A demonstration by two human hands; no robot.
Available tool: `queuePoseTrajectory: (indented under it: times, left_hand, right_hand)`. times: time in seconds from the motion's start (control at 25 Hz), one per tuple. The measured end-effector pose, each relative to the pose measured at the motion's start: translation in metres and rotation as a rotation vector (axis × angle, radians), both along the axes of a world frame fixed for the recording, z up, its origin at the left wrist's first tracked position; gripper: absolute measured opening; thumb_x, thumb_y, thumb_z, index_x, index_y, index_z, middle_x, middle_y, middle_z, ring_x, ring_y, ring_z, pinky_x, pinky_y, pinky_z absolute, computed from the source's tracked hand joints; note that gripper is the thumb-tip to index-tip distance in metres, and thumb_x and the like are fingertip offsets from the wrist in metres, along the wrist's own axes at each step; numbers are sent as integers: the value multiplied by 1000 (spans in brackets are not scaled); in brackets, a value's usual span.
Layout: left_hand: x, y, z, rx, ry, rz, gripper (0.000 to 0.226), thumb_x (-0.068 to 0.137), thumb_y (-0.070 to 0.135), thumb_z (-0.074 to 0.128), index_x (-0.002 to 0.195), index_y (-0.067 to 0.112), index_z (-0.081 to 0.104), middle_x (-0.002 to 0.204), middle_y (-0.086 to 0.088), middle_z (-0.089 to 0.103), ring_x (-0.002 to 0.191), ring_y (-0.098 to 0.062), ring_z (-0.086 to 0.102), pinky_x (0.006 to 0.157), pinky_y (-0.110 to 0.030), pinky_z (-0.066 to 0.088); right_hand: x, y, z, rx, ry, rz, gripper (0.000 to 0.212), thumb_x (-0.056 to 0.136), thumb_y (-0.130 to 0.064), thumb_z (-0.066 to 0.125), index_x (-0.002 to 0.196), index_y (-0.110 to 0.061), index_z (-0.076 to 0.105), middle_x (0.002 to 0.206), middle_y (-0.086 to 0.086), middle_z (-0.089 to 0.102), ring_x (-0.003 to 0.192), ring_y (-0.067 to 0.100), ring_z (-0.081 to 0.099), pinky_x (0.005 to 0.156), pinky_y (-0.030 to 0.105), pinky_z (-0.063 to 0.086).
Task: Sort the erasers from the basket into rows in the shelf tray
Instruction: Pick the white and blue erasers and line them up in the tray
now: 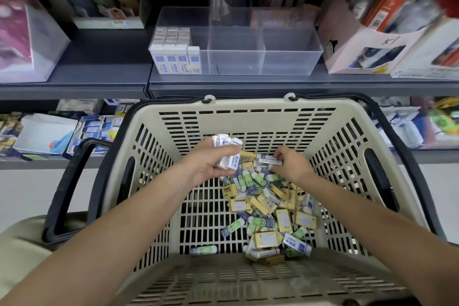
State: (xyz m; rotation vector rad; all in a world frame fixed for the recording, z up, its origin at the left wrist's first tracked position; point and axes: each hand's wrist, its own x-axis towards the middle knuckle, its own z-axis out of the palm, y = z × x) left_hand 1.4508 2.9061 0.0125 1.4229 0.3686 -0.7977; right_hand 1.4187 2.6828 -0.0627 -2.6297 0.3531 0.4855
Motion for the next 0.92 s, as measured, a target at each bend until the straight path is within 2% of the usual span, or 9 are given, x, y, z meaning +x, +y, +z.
queuePoseTrajectory:
  times: [0.08, 0.2, 0.28, 0.48, 0.56, 0.72, 0.8, 0.88, 0.92]
  left_hand:
    - [-2, -1, -3, -14, 32, 16, 30, 74, 12, 76, 97, 13, 57, 70, -3, 71, 66, -15, 68, 48, -24, 53]
    - [-8, -5, -5, -45, 75, 30, 36, 73, 12, 76, 104, 10, 57, 76, -6, 72, 70, -17, 69, 50, -25, 54]
    - [-10, -7, -4, -54, 82, 28, 33, 73, 13, 77, 101, 11, 58, 73, -4, 73, 66, -15, 70, 51, -26, 54]
    - [-7, -1, 1, -41, 110, 89, 32, 71, 7, 78, 95, 11, 57, 73, -6, 73, 70, -19, 70, 51, -30, 56]
    - [0, 5, 7, -69, 108, 143, 31, 70, 3, 77, 93, 10, 58, 68, -5, 73, 64, -17, 71, 51, -31, 56]
    - [10, 13, 22, -109, 52, 224, 34, 70, 5, 77, 95, 15, 56, 79, -6, 71, 75, -22, 68, 60, -37, 59]
    - [8, 14, 31, -207, 26, 225, 35, 70, 9, 77, 100, 15, 58, 82, -7, 72, 76, -23, 69, 59, -37, 57]
    - [6, 12, 39, -409, -9, 217, 43, 68, 8, 75, 108, 11, 59, 90, -12, 73, 81, -25, 71, 62, -38, 57]
    - [6, 11, 43, -505, -35, 218, 46, 68, 7, 74, 111, 8, 59, 94, -15, 72, 84, -27, 70, 65, -39, 57]
  right_hand:
    - [-1, -1, -3, 5, -12, -8, 27, 81, -31, 66, 104, -24, 54, 98, -2, 65, 82, 18, 61, 71, 34, 54]
    - [-6, 5, -11, -108, -99, 79, 29, 81, -40, 65, 105, -27, 56, 104, -4, 64, 86, 18, 63, 71, 33, 55]
    - [-5, 9, -12, -109, -124, 81, 31, 80, -44, 64, 107, -29, 55, 103, -5, 65, 85, 18, 64, 71, 35, 55]
    - [9, 12, 12, -135, 13, 133, 27, 77, -49, 63, 95, -28, 63, 89, -5, 68, 79, 16, 63, 66, 30, 55]
    - [10, 13, 33, 52, 32, 64, 22, 78, -42, 67, 88, -23, 67, 79, -5, 69, 72, 14, 64, 64, 27, 54]
    - [1, 27, 87, 693, -18, -149, 3, 79, -30, 70, 79, -27, 71, 74, -11, 70, 63, 0, 62, 55, 11, 45]
    - [-1, 42, 108, 898, -30, -177, 8, 82, -30, 67, 84, -25, 73, 77, -7, 72, 68, 6, 61, 64, 19, 46]
    - [1, 57, 122, 1018, -36, -171, 13, 86, -27, 62, 90, -21, 72, 84, 0, 72, 75, 13, 62, 73, 30, 48]
    - [3, 64, 127, 1055, -46, -163, 14, 88, -25, 59, 94, -19, 71, 86, 1, 71, 75, 13, 61, 73, 31, 46]
